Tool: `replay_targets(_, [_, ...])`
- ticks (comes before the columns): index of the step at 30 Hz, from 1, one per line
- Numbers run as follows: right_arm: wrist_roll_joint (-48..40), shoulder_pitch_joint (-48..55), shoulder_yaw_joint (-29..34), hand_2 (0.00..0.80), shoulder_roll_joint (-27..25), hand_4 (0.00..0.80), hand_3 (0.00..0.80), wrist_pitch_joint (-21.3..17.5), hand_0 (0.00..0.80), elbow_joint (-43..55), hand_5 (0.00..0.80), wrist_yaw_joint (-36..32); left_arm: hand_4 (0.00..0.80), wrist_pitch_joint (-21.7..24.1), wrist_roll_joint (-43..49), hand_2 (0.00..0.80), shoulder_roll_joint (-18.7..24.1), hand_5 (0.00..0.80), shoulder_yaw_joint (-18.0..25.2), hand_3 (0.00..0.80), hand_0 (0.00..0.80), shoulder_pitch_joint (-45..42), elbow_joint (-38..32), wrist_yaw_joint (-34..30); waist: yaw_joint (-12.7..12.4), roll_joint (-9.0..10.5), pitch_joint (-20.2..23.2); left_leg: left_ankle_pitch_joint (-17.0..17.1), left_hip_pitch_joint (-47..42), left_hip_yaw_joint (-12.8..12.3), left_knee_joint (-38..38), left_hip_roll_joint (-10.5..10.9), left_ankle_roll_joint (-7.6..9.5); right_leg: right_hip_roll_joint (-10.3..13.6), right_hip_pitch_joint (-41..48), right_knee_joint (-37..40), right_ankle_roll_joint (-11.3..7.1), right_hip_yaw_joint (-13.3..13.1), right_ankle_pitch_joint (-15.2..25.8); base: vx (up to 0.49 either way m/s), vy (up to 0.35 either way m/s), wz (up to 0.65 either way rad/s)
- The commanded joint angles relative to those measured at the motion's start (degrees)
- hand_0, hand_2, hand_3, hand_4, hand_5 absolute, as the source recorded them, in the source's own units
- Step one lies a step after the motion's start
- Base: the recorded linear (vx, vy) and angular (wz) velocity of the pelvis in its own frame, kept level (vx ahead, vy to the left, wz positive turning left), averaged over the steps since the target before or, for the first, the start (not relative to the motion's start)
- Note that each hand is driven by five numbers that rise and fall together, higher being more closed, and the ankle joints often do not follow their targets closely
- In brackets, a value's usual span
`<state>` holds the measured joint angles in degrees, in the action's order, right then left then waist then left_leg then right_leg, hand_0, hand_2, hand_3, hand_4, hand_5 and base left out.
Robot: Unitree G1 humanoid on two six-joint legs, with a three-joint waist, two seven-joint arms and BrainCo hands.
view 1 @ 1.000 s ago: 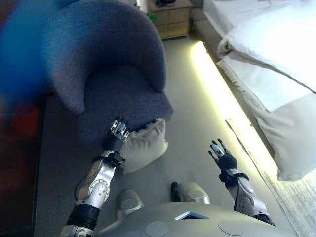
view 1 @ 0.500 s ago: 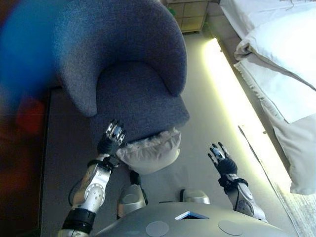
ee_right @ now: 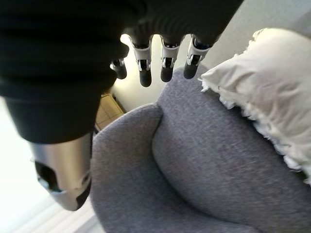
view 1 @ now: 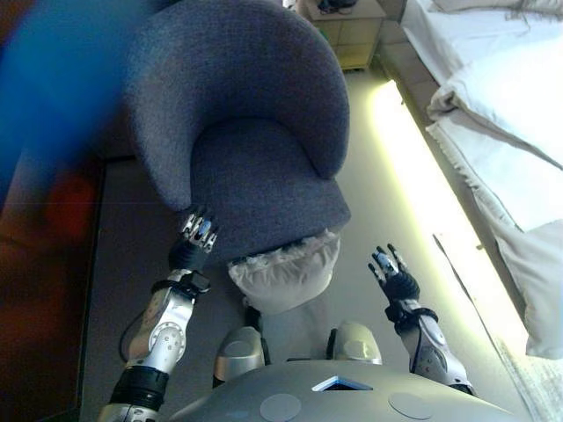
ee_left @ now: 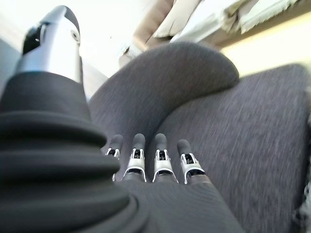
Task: Pick up the cushion and take it to the sofa
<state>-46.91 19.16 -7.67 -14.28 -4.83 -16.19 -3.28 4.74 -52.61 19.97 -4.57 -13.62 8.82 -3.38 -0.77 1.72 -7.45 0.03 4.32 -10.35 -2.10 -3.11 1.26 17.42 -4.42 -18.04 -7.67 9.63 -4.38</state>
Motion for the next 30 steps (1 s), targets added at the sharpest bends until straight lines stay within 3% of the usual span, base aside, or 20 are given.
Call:
replay_targets(1, [-0.41, -2.5, -0.54, 0.0, 0.21, 0.0, 0.0, -4.07, 0.0, 1.14, 0.0, -1.14, 0.0, 2.79, 1.44, 0.0, 3.47, 0.0, -0.04, 0.0, 0.0, -0.17, -2.15, -0.33, 1.41, 4.61, 0.8, -4.37, -1.59, 2.0, -3.6, -0.86, -2.98, 5.01, -2.39, 14.59, -5.46, -4.72, 21.61, 0.15, -0.26, 0.46])
replay_targets(6, [-1.15, -3.34, 0.36, 0.0, -0.04, 0.0, 0.0, -2.17, 0.0, 0.48, 0.0, -1.17, 0.0, 1.93, 6.55, 0.0, 4.34, 0.0, 0.48, 0.0, 0.0, -2.09, -0.31, -1.04, 0.66, 6.57, 0.83, -6.09, -2.23, 3.84, -5.56, -3.63, -4.64, 5.57, -0.08, 18.07, -7.01, -5.25, 22.31, 0.194, -0.178, 0.58])
replay_targets(9, [-1.05, -2.08, 1.09, 0.0, -0.41, 0.0, 0.0, -1.3, 0.0, 0.81, 0.0, -1.38, 0.0, 1.65, 9.86, 0.0, 5.17, 0.0, 1.06, 0.0, 0.0, -3.01, 0.17, -2.29, 0.1, 6.76, 1.29, -6.12, -0.98, 5.35, -8.13, -5.6, -5.35, 5.06, 2.41, 16.19, -6.8, -5.87, 18.02, 0.179, -0.139, 0.78])
replay_targets(11, [-0.91, -1.24, 0.97, 0.0, -0.81, 0.0, 0.0, -1.1, 0.0, 0.93, 0.0, -1.65, 0.0, 1.62, 9.8, 0.0, 5.81, 0.0, 1.16, 0.0, 0.0, -3.35, 0.14, -3.1, 0.05, 6.51, 1.33, -6.23, -0.5, 7.26, -9.43, -6.89, -5.93, 3.67, 2.99, 14.93, -6.63, -7.1, 14.01, 0.168, -0.143, 0.4])
replay_targets(17, [0.5, -1.91, -1.06, 0.0, -3.6, 0.0, 0.0, 0.87, 0.0, 1.62, 0.0, -2.38, 0.0, 1.03, 5.41, 0.0, 5.73, 0.0, 2.44, 0.0, 0.0, -4.5, -0.81, -1.12, -0.83, 6.26, 1.0, -4.69, -1.57, 9.42, -8.94, -10.57, -7.85, -0.29, 3.73, 13.67, -6.17, -5.91, 7.95, 0.11, -0.199, 0.14])
replay_targets(20, [1.53, -1.73, -1.28, 0.0, -5.35, 0.0, 0.0, 1.5, 0.0, 3.24, 0.0, -2.47, 0.0, 0.13, 1.24, 0.0, 3.79, 0.0, 2.61, 0.0, 0.0, -5.06, -1.25, -0.84, -0.33, 5.38, 1.02, -2.89, -2.78, 8.82, -7.57, -11.92, -8.57, -1.95, 3.53, 12.08, -4.94, -5.77, 5.62, 0.085, -0.08, -0.02])
replay_targets(24, [2.3, -0.4, -0.1, 0.0, -5.68, 0.0, 0.0, -1.45, 0.0, 2.7, 0.0, -1.08, 0.0, -2.14, 0.91, 0.0, 2.45, 0.0, -0.22, 0.0, 0.0, -3.41, -0.46, -1.68, 1.09, 3.49, 0.83, -0.28, -2.33, 4.74, -6.28, -12.37, -9.4, -1.42, 4.18, 10.49, -4.73, -1.91, 4.16, 0.02, -0.005, 0.15])
replay_targets(27, [3.38, 0.34, 0.25, 0.0, -5.75, 0.0, 0.0, -2.04, 0.0, 1.97, 0.0, -1.61, 0.0, -2.91, 3.33, 0.0, 2.53, 0.0, -1.82, 0.0, 0.0, -3.07, -0.01, -1.52, 1.66, 2.51, 1.21, 0.57, -3.42, 5.16, -3.35, -11.95, -9.38, -1.03, 4.62, 10.27, -4.85, -0.84, 3.63, 0.038, 0.028, 0.46])
replay_targets(30, [7.51, 0.28, 0.14, 0.0, -6.2, 0.0, 0.0, -2.21, 0.0, 1.75, 0.0, -0.28, 0.0, -1.61, 6.24, 0.0, 2.89, 0.0, -2.98, 0.0, 0.0, -2.88, 2.15, 0.01, 1.92, 1.99, 1.18, 0.45, -3.32, 6.5, -3.12, -10.95, -9.04, -0.98, 4.1, 9.49, -5.05, -1.72, 3.37, 0.024, 0.013, 0.21])
